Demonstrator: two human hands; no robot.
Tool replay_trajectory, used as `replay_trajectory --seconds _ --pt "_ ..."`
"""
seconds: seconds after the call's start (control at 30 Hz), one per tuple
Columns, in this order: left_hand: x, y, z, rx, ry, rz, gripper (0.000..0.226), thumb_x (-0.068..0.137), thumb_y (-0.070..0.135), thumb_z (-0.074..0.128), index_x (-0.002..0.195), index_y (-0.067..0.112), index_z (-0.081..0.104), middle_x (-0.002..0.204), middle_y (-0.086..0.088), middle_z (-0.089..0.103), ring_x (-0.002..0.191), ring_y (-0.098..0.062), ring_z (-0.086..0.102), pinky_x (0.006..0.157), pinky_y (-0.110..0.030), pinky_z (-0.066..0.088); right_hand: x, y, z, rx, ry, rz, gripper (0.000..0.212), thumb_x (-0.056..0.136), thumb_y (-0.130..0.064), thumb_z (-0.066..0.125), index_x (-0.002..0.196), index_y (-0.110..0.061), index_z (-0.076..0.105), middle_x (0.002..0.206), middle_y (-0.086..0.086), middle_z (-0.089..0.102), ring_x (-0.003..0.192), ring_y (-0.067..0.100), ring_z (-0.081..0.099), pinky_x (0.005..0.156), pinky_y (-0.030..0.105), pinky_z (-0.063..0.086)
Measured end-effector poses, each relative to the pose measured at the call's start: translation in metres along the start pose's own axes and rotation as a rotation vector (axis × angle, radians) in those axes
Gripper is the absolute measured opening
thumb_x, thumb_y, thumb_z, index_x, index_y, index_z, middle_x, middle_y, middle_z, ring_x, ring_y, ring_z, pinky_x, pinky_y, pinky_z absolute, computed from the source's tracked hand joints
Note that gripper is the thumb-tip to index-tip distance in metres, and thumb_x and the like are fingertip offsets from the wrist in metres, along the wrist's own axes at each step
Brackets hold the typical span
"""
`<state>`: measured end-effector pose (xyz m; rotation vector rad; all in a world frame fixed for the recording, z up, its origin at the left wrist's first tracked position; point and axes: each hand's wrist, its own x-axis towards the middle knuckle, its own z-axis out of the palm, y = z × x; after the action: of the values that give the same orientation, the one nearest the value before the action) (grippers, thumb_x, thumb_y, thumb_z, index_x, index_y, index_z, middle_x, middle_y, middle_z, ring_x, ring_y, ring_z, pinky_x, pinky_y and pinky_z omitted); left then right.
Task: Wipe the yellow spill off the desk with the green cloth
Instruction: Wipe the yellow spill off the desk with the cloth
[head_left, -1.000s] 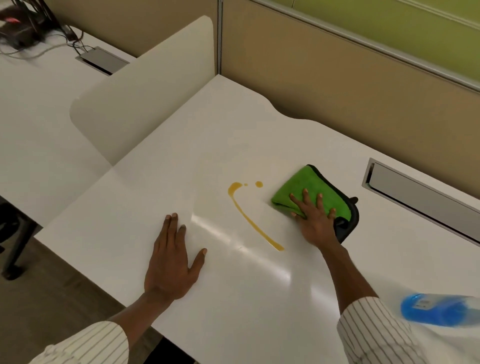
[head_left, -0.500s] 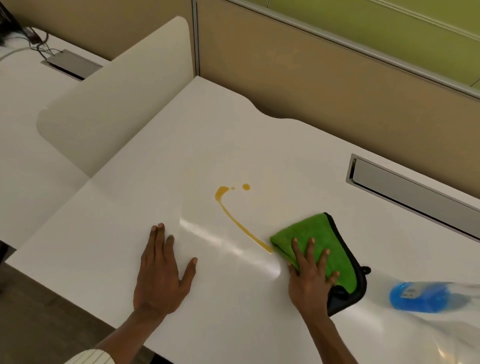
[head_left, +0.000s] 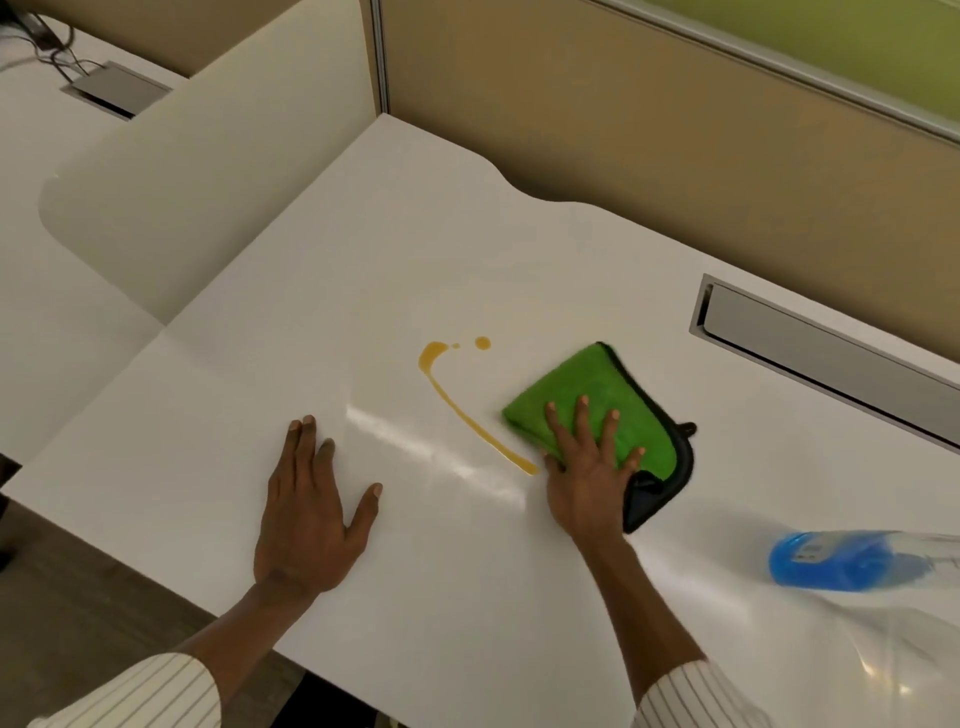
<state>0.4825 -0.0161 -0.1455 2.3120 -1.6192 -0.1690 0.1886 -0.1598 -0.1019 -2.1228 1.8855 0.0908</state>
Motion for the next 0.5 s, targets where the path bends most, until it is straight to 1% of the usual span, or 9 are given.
replay_trajectory --seconds 0.07,0.17,0.23,0.33,0.43,0.5 --pt "0.000 0.000 0.001 -0.002 0.006 0.001 0.085 0.102 0.067 0.044 0.154 0.000 0.044 0.179 -0.020 0.024 0.170 -0.033 0.019 0.128 -0.054 0.038 -0.037 -0.005 0.011 -0.012 0.002 -0.126 0.069 0.104 -0.034 0.053 0.164 -0.047 0.020 0.178 -0.004 0.000 0.163 0.039 -0.009 0.121 0.079 0.001" --pt "0.000 -0.001 0.001 -0.001 0.008 -0.004 0.085 0.102 0.067 0.044 0.154 0.000 0.044 0.179 -0.020 0.025 0.170 -0.033 0.019 0.127 -0.055 0.038 -0.087 0.000 0.024 -0.028 0.008 -0.185 0.078 0.097 -0.026 0.063 0.163 -0.046 0.025 0.177 -0.002 0.008 0.162 0.040 -0.003 0.120 0.080 0.007" --pt "0.000 0.000 0.000 0.001 0.006 -0.004 0.085 0.102 0.067 0.044 0.155 0.000 0.044 0.179 -0.020 0.025 0.170 -0.033 0.018 0.128 -0.054 0.038 -0.101 0.012 0.025 -0.041 0.004 -0.152 0.083 0.094 -0.023 0.066 0.163 -0.047 0.024 0.177 -0.004 0.009 0.163 0.038 -0.002 0.120 0.080 0.010" --pt "0.000 0.002 -0.002 0.003 0.004 -0.008 0.086 0.102 0.066 0.045 0.155 -0.001 0.043 0.179 -0.021 0.025 0.170 -0.034 0.019 0.129 -0.054 0.037 -0.088 0.023 0.017 -0.057 -0.008 -0.057 0.081 0.098 -0.023 0.060 0.163 -0.048 0.020 0.177 -0.005 0.000 0.163 0.037 -0.006 0.120 0.080 0.008" --pt "0.001 0.004 -0.004 0.000 0.002 -0.005 0.085 0.102 0.065 0.046 0.155 -0.002 0.043 0.179 -0.022 0.025 0.170 -0.035 0.019 0.130 -0.053 0.036 -0.048 0.013 0.008 -0.043 -0.003 0.047 0.072 0.105 -0.032 0.052 0.165 -0.046 0.015 0.178 -0.002 -0.004 0.162 0.039 -0.013 0.118 0.083 0.007" --pt "0.000 0.005 -0.006 0.000 0.003 -0.010 0.086 0.102 0.066 0.045 0.154 -0.002 0.044 0.178 -0.022 0.026 0.170 -0.035 0.019 0.130 -0.052 0.035 -0.024 -0.003 0.004 -0.054 -0.008 0.041 0.068 0.106 -0.037 0.048 0.165 -0.046 0.014 0.178 0.001 -0.005 0.161 0.042 -0.014 0.117 0.083 0.006"
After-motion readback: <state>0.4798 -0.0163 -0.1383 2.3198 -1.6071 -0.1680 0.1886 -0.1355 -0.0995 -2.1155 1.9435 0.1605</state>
